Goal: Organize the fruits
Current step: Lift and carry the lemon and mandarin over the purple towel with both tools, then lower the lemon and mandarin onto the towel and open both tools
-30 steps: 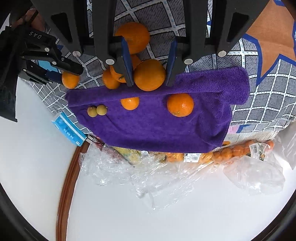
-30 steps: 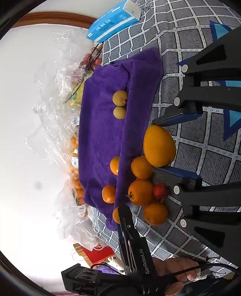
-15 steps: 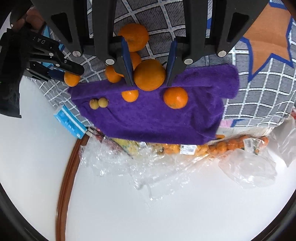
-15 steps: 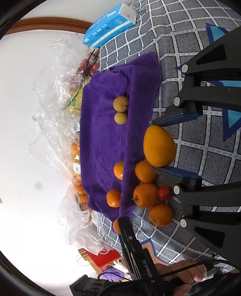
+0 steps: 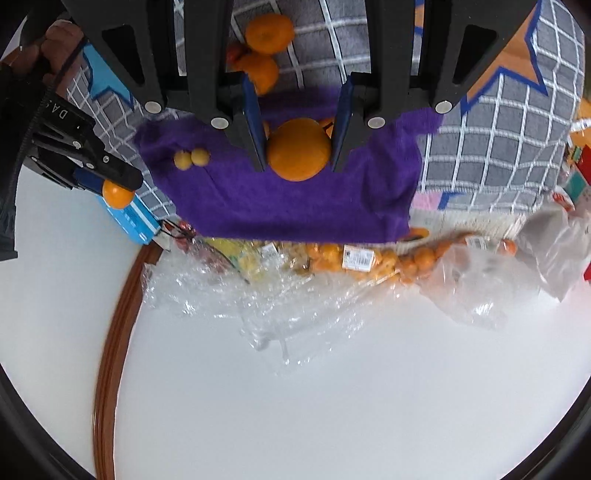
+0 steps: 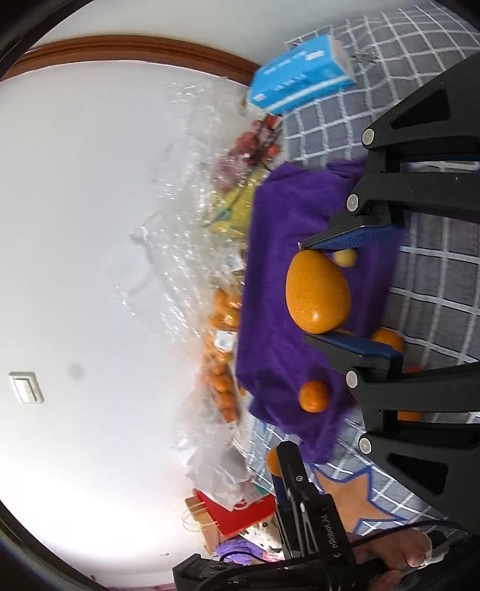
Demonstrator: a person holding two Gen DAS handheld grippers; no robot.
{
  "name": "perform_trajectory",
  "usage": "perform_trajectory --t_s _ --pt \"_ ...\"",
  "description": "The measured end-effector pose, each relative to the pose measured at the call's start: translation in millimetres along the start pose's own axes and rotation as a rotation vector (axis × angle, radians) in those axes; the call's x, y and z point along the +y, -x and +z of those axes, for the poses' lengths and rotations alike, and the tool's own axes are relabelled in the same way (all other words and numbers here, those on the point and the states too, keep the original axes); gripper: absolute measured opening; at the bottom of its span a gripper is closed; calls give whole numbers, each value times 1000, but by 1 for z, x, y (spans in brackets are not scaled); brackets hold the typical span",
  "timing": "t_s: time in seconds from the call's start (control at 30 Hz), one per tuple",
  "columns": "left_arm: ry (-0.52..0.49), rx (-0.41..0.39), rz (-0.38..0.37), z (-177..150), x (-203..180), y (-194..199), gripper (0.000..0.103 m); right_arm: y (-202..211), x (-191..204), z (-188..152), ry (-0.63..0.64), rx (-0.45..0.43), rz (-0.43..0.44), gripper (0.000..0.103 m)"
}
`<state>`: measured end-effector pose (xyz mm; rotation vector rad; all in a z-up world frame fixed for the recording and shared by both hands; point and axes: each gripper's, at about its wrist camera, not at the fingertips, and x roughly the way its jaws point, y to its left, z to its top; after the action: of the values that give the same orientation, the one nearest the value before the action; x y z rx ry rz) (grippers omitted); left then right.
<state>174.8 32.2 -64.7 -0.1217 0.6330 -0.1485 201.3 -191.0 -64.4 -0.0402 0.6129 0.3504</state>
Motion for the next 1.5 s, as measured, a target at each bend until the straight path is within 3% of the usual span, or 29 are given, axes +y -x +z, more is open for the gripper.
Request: perform_trajectory --t_s 0.23,0.57,1.03,1.5 --pt "55 -16 6 20 1 -28 33 -25 -10 22 -18 -28 0 43" --pt "122 13 -6 2 17 -64 33 -67 -47 -2 -107 59 -25 42" --pt "112 31 32 -7 20 -80 33 -76 -68 -11 -142 71 -70 43" --pt "203 30 42 -6 41 -79 33 -102 -59 -25 -118 150 -72 43"
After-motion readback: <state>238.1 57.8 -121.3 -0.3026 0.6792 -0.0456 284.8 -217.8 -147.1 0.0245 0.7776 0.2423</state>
